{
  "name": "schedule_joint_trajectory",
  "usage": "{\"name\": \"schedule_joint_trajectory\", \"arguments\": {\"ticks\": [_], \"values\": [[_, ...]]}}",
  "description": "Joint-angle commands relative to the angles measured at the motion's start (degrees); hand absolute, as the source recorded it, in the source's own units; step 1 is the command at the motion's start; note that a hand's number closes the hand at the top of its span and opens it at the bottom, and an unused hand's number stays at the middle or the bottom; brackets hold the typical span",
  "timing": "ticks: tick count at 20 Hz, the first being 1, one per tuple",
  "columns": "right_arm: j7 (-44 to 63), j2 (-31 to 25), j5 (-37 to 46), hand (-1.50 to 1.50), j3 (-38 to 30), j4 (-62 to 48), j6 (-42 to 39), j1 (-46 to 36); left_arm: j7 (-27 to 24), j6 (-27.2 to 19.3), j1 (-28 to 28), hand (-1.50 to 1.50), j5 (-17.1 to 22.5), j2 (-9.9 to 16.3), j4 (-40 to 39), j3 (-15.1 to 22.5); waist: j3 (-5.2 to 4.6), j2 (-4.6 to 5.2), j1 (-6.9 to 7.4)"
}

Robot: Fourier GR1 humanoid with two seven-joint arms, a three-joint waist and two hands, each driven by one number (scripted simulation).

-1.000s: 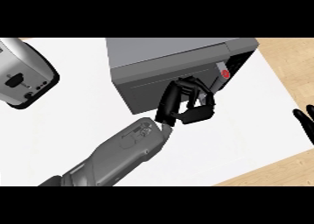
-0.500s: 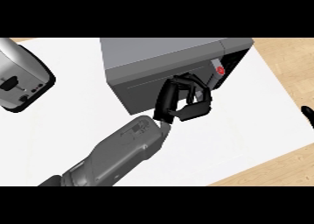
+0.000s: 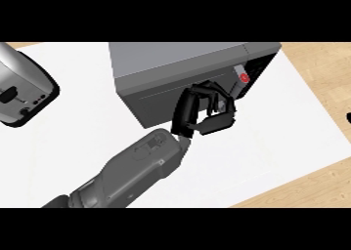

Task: Pick up the milk, place it into the microwave and close the microwave

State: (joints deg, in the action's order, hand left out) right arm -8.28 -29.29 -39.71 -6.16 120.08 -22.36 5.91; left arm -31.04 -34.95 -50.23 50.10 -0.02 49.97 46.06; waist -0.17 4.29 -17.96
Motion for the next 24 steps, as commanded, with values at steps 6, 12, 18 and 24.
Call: {"name": "schedule_joint_trajectory", "arguments": {"ticks": [6, 12, 18, 24], "values": [[2.0, -1.4, -3.0, -1.5, -1.3, -0.1, 0.6, -1.1, -2.2, 1.3, -4.4, 1.5, 2.8, 0.0, -5.8, -2.3, 0.0, 0.86, -0.76], [2.6, -2.6, -4.3, -1.5, -2.7, -0.2, 0.5, -1.6, -3.9, 1.3, -4.5, 1.5, 4.4, 0.0, -6.4, -1.9, 0.06, 0.91, -1.16], [3.4, -3.4, -5.8, -1.5, -3.6, -0.3, 0.6, -2.4, -5.0, 1.3, -5.3, 1.5, 5.8, 0.0, -6.8, -1.5, 0.09, 0.84, -1.25], [4.2, -4.6, -7.4, -1.5, -4.7, -0.1, 0.4, -2.8, -6.3, 0.9, -5.0, 1.5, 6.9, 0.0, -7.6, -1.0, 0.09, 0.79, -1.83]]}}
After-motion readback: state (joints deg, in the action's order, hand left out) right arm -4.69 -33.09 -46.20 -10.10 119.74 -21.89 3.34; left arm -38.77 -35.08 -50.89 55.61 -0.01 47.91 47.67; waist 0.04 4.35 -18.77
